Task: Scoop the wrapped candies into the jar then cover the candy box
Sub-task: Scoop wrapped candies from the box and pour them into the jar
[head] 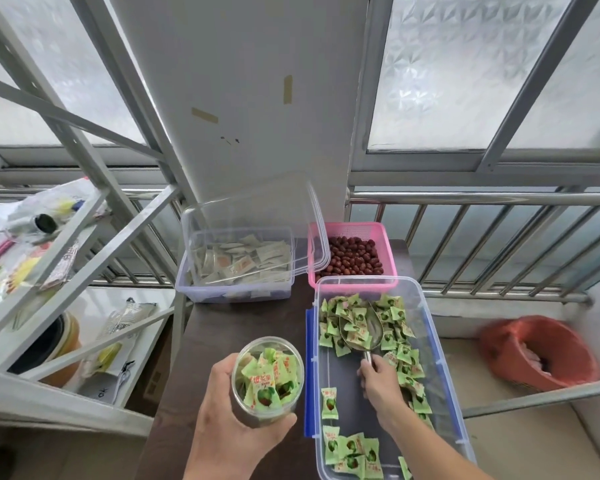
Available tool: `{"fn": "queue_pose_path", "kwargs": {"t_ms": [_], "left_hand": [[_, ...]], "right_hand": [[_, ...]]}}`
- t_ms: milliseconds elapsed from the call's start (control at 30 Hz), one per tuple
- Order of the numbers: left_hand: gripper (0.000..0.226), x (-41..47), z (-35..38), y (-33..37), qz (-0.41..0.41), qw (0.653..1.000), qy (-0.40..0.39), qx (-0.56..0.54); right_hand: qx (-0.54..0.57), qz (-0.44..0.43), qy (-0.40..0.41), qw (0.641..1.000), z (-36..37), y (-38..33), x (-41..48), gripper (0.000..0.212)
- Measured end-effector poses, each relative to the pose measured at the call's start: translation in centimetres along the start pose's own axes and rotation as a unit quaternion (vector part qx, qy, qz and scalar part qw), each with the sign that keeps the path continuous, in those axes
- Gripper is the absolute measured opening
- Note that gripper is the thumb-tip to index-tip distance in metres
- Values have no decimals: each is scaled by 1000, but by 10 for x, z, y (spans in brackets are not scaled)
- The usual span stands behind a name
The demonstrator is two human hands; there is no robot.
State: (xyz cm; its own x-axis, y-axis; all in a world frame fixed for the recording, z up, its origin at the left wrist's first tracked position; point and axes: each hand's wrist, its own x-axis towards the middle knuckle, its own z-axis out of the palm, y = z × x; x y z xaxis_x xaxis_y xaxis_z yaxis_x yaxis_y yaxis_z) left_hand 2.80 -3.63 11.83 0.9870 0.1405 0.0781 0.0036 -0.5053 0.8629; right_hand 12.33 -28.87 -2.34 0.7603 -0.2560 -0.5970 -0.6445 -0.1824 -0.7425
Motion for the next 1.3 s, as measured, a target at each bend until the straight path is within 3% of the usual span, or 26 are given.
{"fn": "queue_pose_path", "kwargs": {"t_ms": [267,467,767,867,967,1067,1233,1300], "left_hand": [[105,5,5,5,6,1000,-26,5],[93,24,17,5,14,998,-62,2],[76,63,38,33,59,989,-132,10],[77,69,49,42,77,984,-158,3],[79,70,63,47,79,980,-181,-15],[83,67,75,49,67,978,-194,-37],[83,64,84,47,32,978,-188,-88],[85,63,86,44,19,976,-188,-109]], "right_hand": [[28,-44,-49,997,-32,-4,-32,29],[-10,-124,-78,989,-100,-32,-87,26],[-209,-185,-112,954,-223,-167,-210,18],[-361,-193,-122,904,-226,-221,-236,21],[-562,-193,-103,798,-195,-264,-244,30],[-665,-200,-83,715,-165,-285,-249,28],[-722,-179,-54,666,-165,-300,-270,27],[-723,-185,-44,664,-167,-302,-274,27]]}}
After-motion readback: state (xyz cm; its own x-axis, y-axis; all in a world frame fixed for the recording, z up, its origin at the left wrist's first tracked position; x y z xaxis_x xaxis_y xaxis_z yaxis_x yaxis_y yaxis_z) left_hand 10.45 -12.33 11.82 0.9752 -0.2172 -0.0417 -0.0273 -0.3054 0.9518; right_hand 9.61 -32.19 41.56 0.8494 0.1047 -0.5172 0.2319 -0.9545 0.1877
